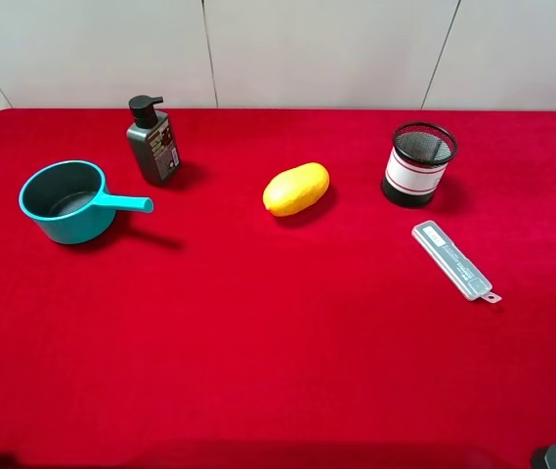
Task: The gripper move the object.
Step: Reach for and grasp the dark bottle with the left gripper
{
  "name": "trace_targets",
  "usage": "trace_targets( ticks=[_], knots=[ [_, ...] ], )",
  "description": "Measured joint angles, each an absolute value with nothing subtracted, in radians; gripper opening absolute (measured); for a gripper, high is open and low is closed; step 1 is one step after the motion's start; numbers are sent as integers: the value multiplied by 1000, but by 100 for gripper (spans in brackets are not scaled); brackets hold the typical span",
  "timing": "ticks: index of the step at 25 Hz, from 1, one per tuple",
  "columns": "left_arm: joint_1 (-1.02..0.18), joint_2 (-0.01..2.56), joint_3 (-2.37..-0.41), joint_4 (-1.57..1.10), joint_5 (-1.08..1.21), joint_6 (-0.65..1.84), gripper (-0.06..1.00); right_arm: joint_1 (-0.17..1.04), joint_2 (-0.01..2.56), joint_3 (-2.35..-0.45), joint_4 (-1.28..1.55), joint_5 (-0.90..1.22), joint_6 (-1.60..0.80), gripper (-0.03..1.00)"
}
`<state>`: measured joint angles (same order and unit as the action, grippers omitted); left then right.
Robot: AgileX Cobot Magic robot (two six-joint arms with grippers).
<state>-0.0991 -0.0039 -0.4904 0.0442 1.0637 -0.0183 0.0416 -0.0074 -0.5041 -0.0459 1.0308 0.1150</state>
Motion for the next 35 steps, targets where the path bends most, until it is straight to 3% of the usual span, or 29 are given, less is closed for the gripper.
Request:
trace_targets(
  ticks=[18,35],
  knots=[
    [-99,45,-551,42,1065,-18,98,42,-7,-504,-46,1031,115,69],
    [-99,741,-913,43,1071,-18,98,42,-7,-504,-46,1031,115,69]
  ],
)
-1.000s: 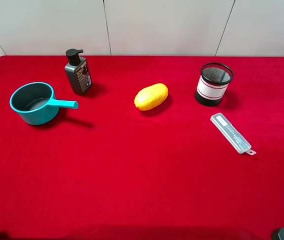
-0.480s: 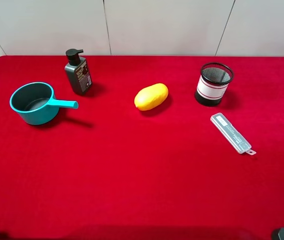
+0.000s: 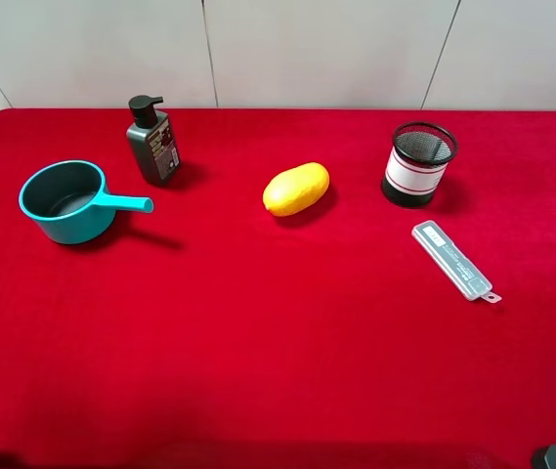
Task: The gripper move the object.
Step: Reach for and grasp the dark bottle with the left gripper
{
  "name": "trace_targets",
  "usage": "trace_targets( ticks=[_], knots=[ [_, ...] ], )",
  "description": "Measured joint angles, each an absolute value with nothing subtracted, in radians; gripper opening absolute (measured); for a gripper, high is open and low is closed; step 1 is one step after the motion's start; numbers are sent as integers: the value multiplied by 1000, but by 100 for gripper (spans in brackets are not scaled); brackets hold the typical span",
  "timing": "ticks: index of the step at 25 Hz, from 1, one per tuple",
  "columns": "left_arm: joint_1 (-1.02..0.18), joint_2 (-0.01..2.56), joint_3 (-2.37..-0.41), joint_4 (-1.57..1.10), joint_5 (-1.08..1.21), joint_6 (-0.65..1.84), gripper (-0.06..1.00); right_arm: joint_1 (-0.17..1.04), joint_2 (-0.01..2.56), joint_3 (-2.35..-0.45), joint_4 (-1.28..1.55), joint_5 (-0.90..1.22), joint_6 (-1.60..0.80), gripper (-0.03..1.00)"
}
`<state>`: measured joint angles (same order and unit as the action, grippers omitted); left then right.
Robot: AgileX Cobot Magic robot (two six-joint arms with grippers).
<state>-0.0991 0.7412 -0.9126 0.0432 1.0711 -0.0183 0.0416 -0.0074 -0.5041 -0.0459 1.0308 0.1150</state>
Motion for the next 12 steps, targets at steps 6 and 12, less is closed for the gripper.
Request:
trace_targets(
  ticks=[6,12],
  knots=[
    [-99,962,-1053,44,1094,-18,97,42,-7,-504,-46,1031,115,69],
    [-99,1148,-1154,44,1141,-18,97,42,-7,-504,-46,1031,115,69]
  ],
)
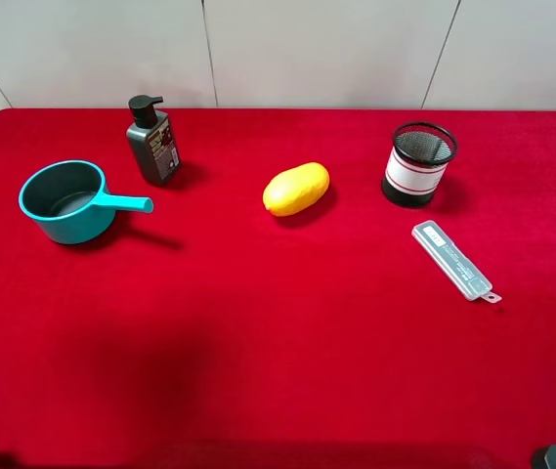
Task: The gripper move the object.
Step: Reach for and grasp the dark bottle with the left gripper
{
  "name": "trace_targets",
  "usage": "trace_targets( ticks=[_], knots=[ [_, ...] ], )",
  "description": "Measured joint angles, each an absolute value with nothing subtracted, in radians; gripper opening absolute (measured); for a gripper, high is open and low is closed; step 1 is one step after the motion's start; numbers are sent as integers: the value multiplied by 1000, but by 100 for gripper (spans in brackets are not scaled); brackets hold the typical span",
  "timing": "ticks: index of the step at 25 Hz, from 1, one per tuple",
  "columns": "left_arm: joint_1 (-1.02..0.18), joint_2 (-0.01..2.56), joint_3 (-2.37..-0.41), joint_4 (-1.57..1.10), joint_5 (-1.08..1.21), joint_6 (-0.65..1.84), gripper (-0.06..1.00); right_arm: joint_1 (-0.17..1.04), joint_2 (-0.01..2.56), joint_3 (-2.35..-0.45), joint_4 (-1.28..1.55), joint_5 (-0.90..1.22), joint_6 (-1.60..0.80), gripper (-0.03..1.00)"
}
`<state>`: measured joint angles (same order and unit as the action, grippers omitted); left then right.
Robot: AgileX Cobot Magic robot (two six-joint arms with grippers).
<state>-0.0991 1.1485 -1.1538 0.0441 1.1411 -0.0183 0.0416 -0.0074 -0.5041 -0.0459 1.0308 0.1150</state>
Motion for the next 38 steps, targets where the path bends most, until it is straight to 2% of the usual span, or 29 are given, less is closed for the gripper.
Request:
trace_targets(
  ticks=[16,26,38],
  knots=[
    [-100,1494,-1418,-6,1147,-18,97,42,-7,-504,-46,1031,115,69],
    [-192,1715,-1541,0,1134,11,97,42,-7,-504,-46,1031,115,69],
    [-195,1916,-1652,15,1100,26,97,42,-7,-504,-46,1031,115,69]
  ],
)
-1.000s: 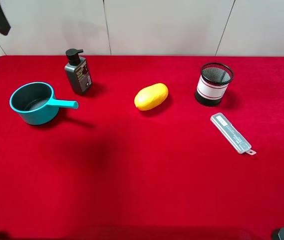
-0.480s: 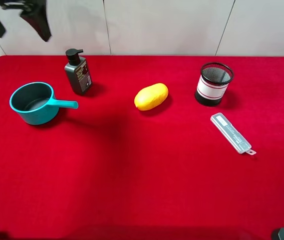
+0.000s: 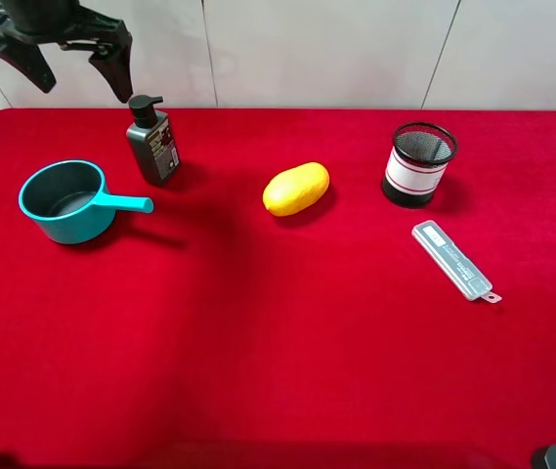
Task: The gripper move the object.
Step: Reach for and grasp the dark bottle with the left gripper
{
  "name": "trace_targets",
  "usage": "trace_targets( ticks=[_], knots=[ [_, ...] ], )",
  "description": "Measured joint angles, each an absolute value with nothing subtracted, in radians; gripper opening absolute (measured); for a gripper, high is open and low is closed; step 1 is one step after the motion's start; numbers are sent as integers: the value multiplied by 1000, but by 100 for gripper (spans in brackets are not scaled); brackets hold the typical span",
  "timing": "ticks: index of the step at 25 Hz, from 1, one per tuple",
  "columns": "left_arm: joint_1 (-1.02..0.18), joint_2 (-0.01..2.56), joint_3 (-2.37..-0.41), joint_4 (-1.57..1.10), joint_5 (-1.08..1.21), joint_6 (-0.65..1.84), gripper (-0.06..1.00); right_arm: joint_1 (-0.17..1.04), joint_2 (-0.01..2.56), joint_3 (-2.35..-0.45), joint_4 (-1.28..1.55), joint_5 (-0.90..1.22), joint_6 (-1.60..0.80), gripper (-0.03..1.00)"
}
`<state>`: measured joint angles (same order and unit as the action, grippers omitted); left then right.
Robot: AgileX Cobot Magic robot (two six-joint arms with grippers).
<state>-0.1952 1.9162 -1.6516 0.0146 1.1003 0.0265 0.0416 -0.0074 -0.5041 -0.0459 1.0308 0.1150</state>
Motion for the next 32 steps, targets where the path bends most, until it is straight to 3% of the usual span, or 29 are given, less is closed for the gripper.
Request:
trace_targets(
  ticks=[32],
  knots=[
    [-263,2177,-1682,15,877,75,96,42,-7,-504,-46,1031,115,69]
  ],
)
